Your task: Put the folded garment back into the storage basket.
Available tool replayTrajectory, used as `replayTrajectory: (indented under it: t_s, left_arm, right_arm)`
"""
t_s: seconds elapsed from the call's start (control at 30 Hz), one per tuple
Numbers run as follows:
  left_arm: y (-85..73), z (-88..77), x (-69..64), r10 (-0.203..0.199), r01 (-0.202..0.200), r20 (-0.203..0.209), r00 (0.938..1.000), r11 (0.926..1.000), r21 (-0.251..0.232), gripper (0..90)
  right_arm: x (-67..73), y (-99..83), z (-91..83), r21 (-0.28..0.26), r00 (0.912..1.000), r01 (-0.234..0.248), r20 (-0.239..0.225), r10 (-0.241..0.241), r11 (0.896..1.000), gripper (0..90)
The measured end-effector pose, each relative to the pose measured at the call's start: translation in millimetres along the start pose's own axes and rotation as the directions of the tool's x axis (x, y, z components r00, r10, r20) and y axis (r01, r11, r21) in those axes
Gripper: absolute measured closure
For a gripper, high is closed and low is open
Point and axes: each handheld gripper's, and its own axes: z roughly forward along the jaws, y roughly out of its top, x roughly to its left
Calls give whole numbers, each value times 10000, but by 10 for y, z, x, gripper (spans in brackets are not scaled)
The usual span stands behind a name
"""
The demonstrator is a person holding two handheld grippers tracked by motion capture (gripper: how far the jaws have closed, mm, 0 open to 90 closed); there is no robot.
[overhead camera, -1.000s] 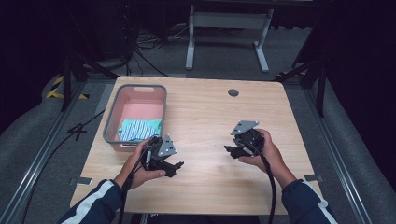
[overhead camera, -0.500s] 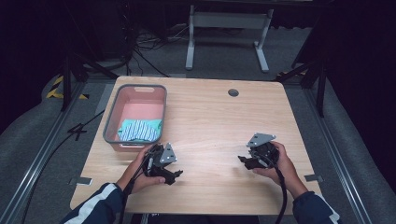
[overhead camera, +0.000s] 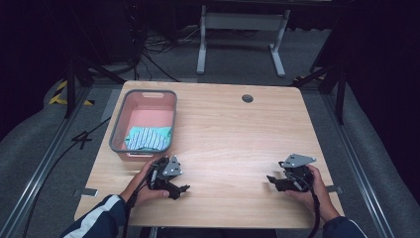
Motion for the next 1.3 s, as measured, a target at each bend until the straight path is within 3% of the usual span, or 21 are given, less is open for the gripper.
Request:
replayTrajectory:
  t_s: [0.1, 0.13, 0.27, 0.57, 1.3]
  left_arm:
    - [-65, 43, 17, -204, 203, 218, 9996, 9998, 80, 174]
    - [-81, 50, 19, -356, 358, 327, 9988, 9994, -41, 167]
    - [-149, 76, 44, -990, 1014, 545, 9936, 9939, -430, 151]
    - [-158, 95, 33, -1047, 1080, 561, 9929, 9923, -607, 126]
    - [-130, 119, 44, -878, 908, 621, 9942, 9947, -482, 87]
  right_arm:
    - [-21, -167, -19, -229, 9985, -542, -117, 540, 9983, 280]
    - [-25, -231, -19, -170, 9979, -630, -170, 627, 9979, 268]
    - [-73, -375, -39, -761, 9922, -1219, -350, 1195, 9896, 221]
    - [-89, -403, -46, -831, 9914, -1289, -345, 1265, 9882, 212]
    - [-84, -414, -56, -828, 9898, -1423, -194, 1412, 9863, 208]
